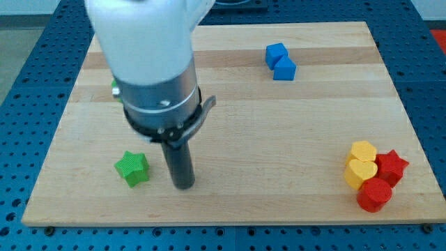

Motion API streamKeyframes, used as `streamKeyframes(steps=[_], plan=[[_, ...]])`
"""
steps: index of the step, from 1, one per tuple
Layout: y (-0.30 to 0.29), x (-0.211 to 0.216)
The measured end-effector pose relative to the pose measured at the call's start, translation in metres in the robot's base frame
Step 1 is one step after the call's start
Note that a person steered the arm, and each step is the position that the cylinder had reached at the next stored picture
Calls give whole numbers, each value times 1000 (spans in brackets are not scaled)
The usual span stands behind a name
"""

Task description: Push the green star diagonally to the green circle

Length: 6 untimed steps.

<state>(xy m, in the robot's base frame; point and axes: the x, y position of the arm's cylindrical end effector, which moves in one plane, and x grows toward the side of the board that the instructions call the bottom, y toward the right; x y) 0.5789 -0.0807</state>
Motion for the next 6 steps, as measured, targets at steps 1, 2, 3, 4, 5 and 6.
streamKeyframes(steps=[1, 2, 3, 4, 5, 6], plan=[[-49, 29], [-80, 31], [-90, -22], [-72, -61], [-70, -66], [-76, -54]])
